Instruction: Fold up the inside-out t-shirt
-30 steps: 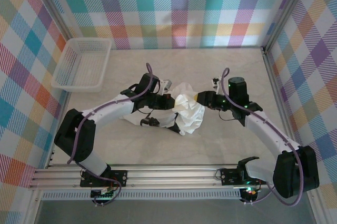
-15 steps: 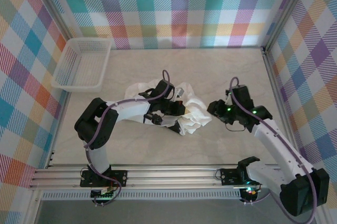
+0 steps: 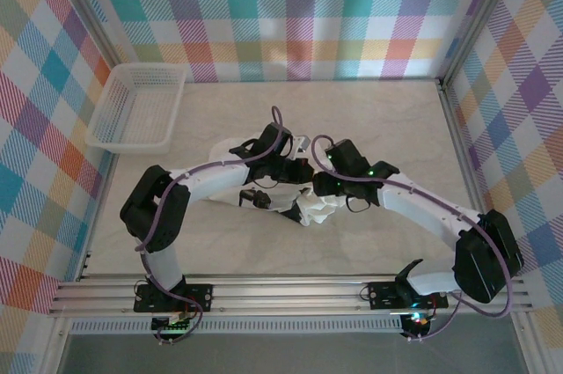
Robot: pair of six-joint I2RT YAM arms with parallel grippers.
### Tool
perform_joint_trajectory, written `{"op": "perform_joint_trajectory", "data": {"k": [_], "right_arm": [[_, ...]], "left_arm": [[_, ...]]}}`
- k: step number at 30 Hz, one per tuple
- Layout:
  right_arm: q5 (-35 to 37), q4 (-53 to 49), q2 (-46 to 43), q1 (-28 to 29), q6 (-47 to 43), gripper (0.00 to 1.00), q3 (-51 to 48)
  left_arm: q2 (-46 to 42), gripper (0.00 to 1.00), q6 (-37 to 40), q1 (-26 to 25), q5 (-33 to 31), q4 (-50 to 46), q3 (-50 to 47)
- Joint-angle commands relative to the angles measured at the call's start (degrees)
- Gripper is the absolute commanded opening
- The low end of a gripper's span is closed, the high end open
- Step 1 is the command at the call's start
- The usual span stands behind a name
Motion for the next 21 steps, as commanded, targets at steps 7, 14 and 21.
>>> {"op": "perform_joint_trajectory", "data": {"k": [7, 14, 21], "right_arm": [[7.14, 14.33, 4.63, 0.04, -22.06, 0.69, -2.26], [9.69, 19.47, 8.08, 0.08, -31.76, 0.69, -3.97], [-0.56, 20.27, 0.79, 0.08, -36.46, 0.68, -10.42]], "left_arm": [[-2.09, 0.0, 1.7, -0.25, 1.93, -1.62, 2.14], [-2.35, 0.0, 1.86, -0.28, 2.23, -1.36, 2.04], [-4.1, 0.0, -4.9, 2.5, 5.51, 6.39, -0.52]]}}
